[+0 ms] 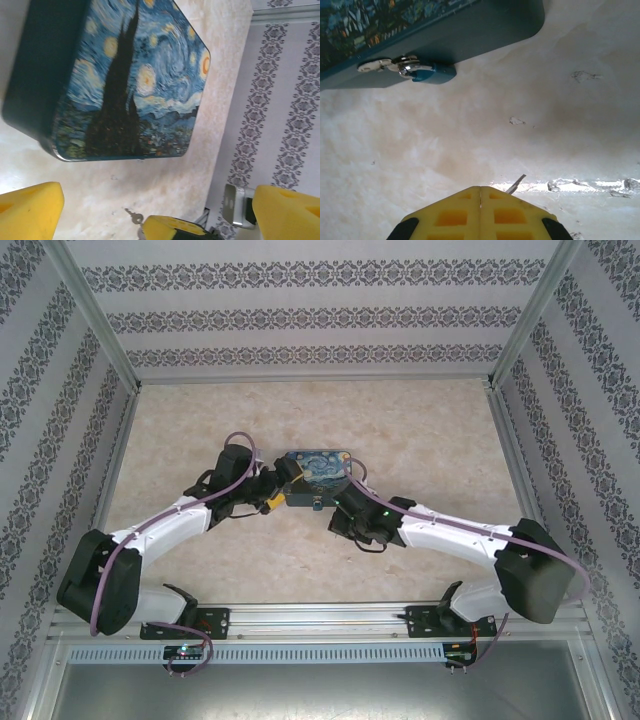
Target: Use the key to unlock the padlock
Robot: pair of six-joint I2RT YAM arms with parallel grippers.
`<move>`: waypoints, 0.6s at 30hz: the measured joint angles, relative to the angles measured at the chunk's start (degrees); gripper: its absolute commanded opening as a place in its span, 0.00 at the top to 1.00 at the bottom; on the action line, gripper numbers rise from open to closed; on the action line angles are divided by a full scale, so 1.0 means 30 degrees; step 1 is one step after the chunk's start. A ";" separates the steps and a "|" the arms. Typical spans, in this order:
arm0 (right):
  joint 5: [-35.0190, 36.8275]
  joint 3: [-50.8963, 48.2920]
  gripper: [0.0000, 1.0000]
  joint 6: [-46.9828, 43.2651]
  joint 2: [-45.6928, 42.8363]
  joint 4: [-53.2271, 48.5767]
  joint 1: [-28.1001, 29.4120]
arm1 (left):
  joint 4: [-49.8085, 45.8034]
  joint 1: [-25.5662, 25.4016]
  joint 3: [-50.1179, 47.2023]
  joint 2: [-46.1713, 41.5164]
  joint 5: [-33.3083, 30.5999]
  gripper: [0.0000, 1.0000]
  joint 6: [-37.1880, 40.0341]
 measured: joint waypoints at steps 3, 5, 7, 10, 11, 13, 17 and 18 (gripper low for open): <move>-0.0299 -0.0393 1.00 0.0131 -0.0561 0.0787 -0.0189 | 0.0787 -0.0372 -0.0073 0.0080 -0.0073 0.08 -0.1326; -0.0481 -0.0634 1.00 0.0182 -0.1020 0.1486 -0.0415 | 0.1209 -0.0561 -0.0073 0.0080 -0.0211 0.12 -0.2178; -0.0670 -0.0867 1.00 0.0219 -0.1494 0.2280 -0.0699 | 0.1647 -0.0699 -0.0073 0.0109 -0.0291 0.15 -0.3009; -0.0918 -0.1064 1.00 0.0357 -0.2055 0.3417 -0.1253 | 0.2645 -0.0816 -0.0109 0.0299 -0.0357 0.22 -0.4605; -0.0991 -0.1064 1.00 0.0423 -0.2178 0.3789 -0.1435 | 0.3009 -0.0816 -0.0131 0.0393 -0.0364 0.25 -0.5129; -0.1151 -0.1056 1.00 0.0503 -0.2382 0.4444 -0.1785 | 0.3526 -0.0816 -0.0146 0.0554 -0.0364 0.27 -0.6011; -0.1435 -0.0911 1.00 0.0532 -0.2514 0.5202 -0.2382 | 0.4328 -0.0845 -0.0146 0.0809 -0.0364 0.32 -0.7555; -0.1479 -0.0816 1.00 0.0546 -0.2506 0.5304 -0.2463 | 0.4546 -0.0889 -0.0146 0.0896 -0.0364 0.34 -0.7883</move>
